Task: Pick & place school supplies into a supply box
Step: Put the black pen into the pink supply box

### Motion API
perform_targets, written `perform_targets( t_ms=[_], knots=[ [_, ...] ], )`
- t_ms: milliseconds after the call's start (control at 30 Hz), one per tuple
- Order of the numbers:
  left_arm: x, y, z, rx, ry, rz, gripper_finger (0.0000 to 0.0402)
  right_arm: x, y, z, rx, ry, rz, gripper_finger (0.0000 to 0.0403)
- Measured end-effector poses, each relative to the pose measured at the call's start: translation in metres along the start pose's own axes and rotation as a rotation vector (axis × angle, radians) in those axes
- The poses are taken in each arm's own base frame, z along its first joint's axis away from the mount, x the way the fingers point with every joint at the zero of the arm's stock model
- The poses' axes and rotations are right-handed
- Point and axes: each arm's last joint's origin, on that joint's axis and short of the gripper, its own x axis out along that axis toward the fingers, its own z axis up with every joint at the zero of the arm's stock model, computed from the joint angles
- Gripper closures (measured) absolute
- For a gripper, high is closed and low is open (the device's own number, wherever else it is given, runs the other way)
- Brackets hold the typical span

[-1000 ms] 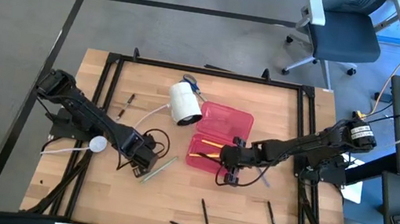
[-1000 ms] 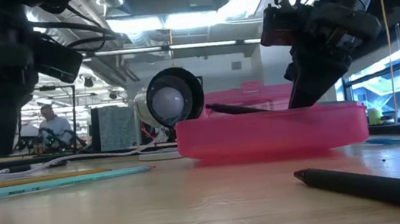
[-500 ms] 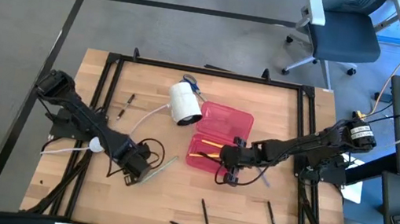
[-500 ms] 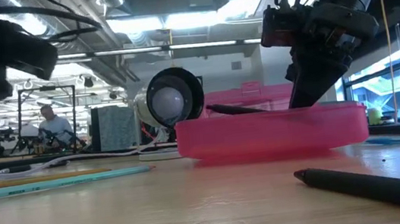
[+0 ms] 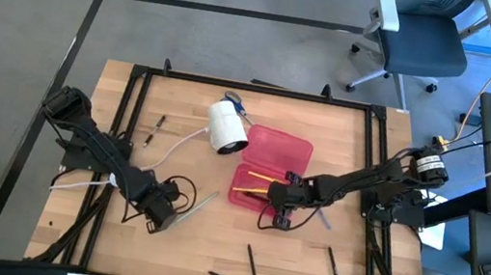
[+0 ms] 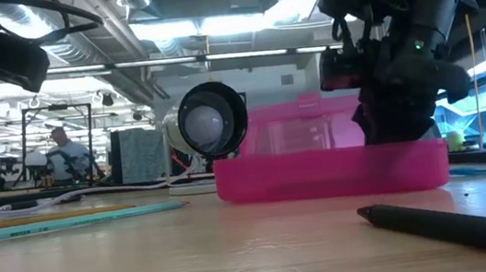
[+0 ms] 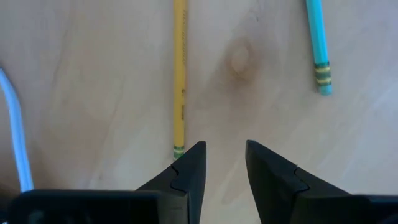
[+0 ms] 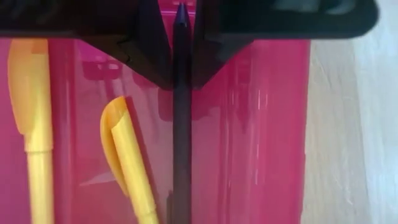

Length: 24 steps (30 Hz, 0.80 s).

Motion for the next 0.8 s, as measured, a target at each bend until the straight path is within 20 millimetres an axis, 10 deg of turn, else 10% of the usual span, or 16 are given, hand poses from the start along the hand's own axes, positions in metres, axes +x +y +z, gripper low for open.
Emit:
perform_targets(
  t_ms=[800],
  knots=[
    [0.034, 0.007, 0.028, 0.045, -0.008, 0.166, 0.0299, -0.001, 0.002, 0.002, 0.004, -0.002, 0.057, 0.0274]
  ],
)
